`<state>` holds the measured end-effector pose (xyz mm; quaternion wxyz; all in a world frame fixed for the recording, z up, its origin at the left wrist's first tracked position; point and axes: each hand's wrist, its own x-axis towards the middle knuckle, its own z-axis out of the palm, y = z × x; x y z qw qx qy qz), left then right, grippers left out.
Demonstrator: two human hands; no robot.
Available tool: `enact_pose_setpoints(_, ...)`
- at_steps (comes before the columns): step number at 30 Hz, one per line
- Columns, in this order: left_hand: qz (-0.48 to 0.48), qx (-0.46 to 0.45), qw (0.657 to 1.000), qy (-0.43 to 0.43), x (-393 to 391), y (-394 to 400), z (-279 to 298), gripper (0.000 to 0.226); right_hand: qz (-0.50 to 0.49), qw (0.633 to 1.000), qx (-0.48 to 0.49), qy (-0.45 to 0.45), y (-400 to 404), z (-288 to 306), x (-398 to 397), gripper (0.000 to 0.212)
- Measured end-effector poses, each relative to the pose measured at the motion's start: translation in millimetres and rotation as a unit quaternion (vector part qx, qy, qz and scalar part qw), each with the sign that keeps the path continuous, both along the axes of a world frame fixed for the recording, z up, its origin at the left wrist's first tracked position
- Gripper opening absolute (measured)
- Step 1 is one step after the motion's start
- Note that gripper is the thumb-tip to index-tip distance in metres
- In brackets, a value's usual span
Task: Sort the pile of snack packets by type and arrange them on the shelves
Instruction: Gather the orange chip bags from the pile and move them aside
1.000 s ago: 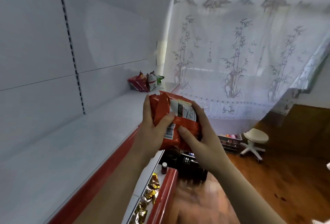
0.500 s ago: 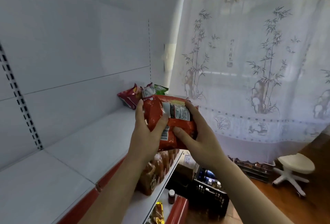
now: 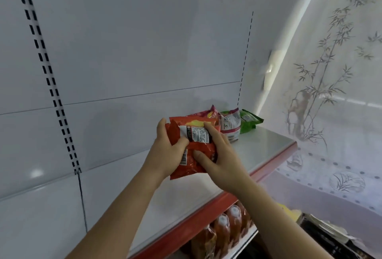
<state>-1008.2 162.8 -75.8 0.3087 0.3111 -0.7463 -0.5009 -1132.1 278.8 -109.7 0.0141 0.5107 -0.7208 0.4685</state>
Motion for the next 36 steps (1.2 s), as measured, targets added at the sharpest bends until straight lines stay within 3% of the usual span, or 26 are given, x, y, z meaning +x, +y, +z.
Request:
enact_pose_setpoints(9,0.071,0.03,0.995,-0.061,-42.0,-51.8,-12.7,0.076,0.065,0.994,0.08,0.047,-74.3,-12.8,-57.0,0.076)
enact_pose_setpoints(12,0.093,0.015,0.989,-0.112,-50.1,-55.5,-20.4,0.082,0.044,0.978,0.147,0.139,-90.9,-22.5,-68.2,0.075)
enact_pose_setpoints(17,0.154,-0.007,0.981,-0.121,-56.1,-51.4,-32.9,0.077,0.028,0.953,0.119,0.278,-98.2,-28.7,-75.0,0.076)
enact_pose_setpoints(20,0.174,0.001,0.977,-0.122,-58.5,-45.7,-37.9,0.077,0.052,0.934,0.149,0.32,-93.6,-28.5,-79.7,0.08)
enact_pose_setpoints(24,0.204,-0.015,0.971,-0.124,-65.0,-40.5,-47.9,0.078,0.084,0.925,0.174,0.327,-93.2,-33.5,-87.8,0.082)
enact_pose_setpoints(36,0.259,-0.027,0.963,-0.073,-76.4,-39.3,-47.5,0.091,0.086,0.927,0.116,0.345,-91.9,-26.0,-104.8,0.077)
